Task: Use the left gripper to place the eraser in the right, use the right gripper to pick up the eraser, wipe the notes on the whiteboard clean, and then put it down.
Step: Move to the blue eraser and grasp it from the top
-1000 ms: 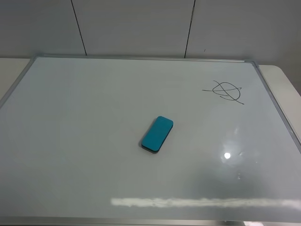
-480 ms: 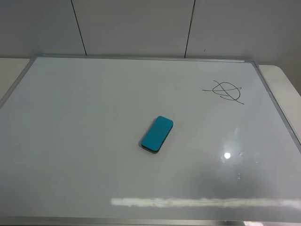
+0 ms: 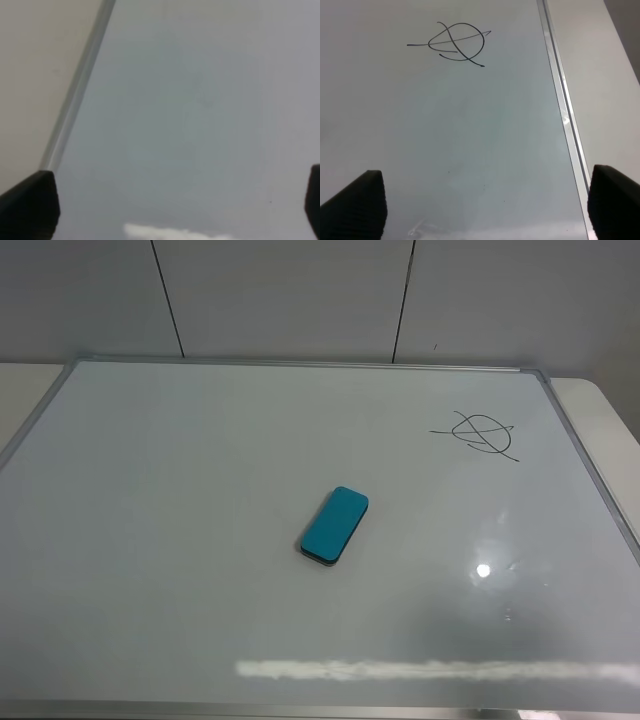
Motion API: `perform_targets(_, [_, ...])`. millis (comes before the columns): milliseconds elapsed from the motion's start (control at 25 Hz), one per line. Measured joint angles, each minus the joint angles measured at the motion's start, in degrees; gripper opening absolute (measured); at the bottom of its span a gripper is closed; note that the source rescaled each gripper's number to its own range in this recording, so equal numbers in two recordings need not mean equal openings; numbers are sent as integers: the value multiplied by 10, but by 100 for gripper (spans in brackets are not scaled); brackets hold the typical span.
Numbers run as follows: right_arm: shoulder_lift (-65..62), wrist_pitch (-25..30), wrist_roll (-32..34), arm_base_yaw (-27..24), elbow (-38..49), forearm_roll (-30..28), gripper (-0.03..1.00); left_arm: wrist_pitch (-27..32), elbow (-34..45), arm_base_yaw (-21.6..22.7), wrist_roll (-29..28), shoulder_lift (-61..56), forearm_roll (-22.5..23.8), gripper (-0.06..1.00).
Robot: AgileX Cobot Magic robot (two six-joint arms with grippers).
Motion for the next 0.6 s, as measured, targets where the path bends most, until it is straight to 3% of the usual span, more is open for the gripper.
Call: perform_targets(600, [0, 0, 0, 0, 0, 0, 60, 0, 0, 5, 0, 0, 0, 100])
